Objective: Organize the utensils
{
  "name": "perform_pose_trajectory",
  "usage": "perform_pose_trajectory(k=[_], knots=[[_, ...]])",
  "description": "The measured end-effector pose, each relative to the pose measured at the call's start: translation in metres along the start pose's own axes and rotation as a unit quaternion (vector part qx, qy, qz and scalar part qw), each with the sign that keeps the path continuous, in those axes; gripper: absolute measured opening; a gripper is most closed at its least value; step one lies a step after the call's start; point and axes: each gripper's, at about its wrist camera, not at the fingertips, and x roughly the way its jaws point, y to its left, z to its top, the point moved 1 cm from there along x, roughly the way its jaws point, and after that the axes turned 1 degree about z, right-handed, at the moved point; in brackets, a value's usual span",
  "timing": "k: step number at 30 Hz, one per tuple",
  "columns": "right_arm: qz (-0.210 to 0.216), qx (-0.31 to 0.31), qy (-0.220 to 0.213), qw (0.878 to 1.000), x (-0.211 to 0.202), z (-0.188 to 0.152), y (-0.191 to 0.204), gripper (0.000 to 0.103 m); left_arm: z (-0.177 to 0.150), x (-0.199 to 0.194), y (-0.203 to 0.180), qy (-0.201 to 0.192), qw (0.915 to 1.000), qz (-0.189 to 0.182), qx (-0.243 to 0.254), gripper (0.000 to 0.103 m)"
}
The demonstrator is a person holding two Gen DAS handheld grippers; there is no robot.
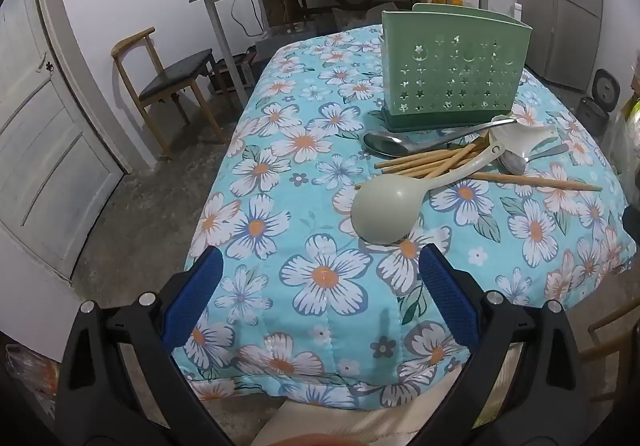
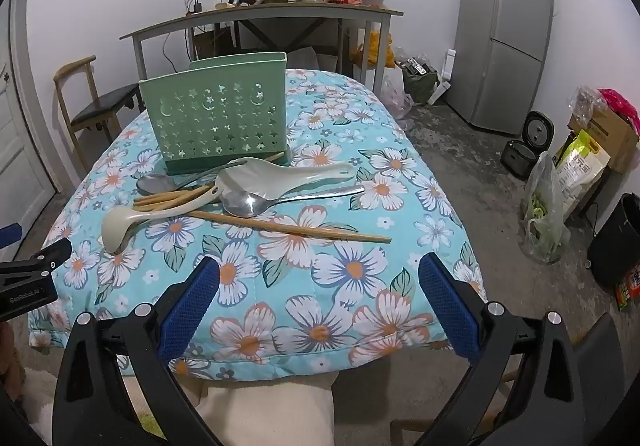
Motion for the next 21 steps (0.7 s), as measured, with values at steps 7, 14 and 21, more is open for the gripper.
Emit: perform_pose_trajectory(k=[7,14,21], knots=[[0.0,0.0,0.0,1.0,-0.0003,0.0001,0.0001,0.097,0.0,0.0002,-0.0008,0.0,1.0,-0.003,0.001,0.095],[0.0,0.0,-0.002,1.0,-0.0006,0.0004,0.0003,0.097,-0.0002,-0.0007,0.0003,0.001,1.0,-0.003,-0.001,0.095],[0.0,0.0,-0.002,1.0,0.0001,0.0007,0.0005,0.097,-0.0032,0.0025,0.0001,0.002,1.0,-0.002,-0.002,0.095]])
